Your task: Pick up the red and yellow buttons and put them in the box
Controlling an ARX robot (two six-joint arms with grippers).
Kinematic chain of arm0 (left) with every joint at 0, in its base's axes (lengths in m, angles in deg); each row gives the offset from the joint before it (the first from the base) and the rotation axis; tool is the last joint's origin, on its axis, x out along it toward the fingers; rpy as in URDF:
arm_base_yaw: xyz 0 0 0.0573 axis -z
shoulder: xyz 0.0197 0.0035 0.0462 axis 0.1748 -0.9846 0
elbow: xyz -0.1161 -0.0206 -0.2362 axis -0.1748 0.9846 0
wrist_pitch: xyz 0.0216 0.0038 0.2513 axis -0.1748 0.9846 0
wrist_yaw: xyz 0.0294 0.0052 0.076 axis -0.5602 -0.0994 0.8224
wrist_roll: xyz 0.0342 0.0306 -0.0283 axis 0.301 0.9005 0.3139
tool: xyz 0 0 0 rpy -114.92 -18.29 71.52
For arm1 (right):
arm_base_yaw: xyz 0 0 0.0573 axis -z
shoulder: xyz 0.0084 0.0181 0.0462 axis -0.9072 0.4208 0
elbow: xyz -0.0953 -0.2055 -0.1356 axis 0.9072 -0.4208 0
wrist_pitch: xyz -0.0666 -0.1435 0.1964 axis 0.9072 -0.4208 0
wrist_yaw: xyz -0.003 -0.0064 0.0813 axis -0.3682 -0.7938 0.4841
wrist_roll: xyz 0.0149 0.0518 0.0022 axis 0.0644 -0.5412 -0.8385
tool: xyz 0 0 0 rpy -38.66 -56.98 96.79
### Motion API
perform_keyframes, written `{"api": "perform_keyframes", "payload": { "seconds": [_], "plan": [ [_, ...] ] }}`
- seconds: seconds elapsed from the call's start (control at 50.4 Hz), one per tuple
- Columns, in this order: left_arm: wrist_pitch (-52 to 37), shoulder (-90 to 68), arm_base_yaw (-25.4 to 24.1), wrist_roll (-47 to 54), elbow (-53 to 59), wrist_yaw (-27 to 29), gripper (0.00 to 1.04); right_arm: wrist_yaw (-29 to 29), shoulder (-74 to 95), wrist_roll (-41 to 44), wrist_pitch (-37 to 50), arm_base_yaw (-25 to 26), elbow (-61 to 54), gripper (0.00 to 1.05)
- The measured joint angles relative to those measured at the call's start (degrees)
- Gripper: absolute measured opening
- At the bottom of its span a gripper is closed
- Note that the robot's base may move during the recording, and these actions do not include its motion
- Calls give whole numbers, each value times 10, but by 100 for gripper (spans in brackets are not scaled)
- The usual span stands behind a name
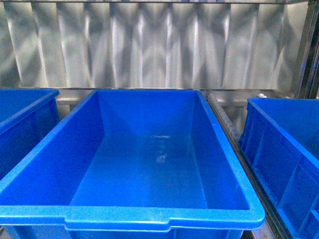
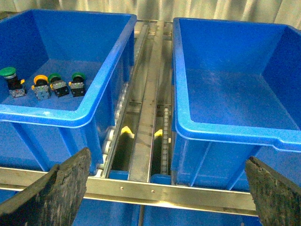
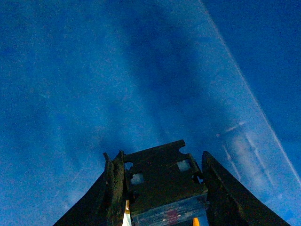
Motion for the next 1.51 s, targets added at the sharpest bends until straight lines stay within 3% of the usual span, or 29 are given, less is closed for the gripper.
{"api": "perform_keyframes", "payload": {
  "seconds": [0.139,0.417,0.516,0.715,0.754,0.814,0.893,1.072,1.191,1.271,1.509],
  "plan": [
    [0,0,0,0,0,0,97,4,2,9,18,-5,0,38],
    [0,0,0,0,0,0,97,-4,-40,7,43,-16,-22,84],
    [0,0,0,0,0,0,97,26,-94,3,61,-19,-63,98],
    [0,0,0,0,0,0,97,86,-231,-12,131,-40,-184,98],
    [0,0,0,0,0,0,97,114,-264,1,190,-46,-229,94],
    [0,0,0,0,0,0,97,124,-334,37,349,-64,-342,80],
    [0,0,0,0,0,0,97,116,-408,54,416,-81,-440,68],
    [0,0,0,0,0,0,97,69,-620,67,367,-123,-639,35],
    [0,0,0,0,0,0,97,59,-708,71,359,-141,-700,16],
    [0,0,0,0,0,0,97,19,-739,73,361,-167,-724,3],
    [0,0,0,0,0,0,97,16,-808,73,356,-181,-791,3]
  ]
}}
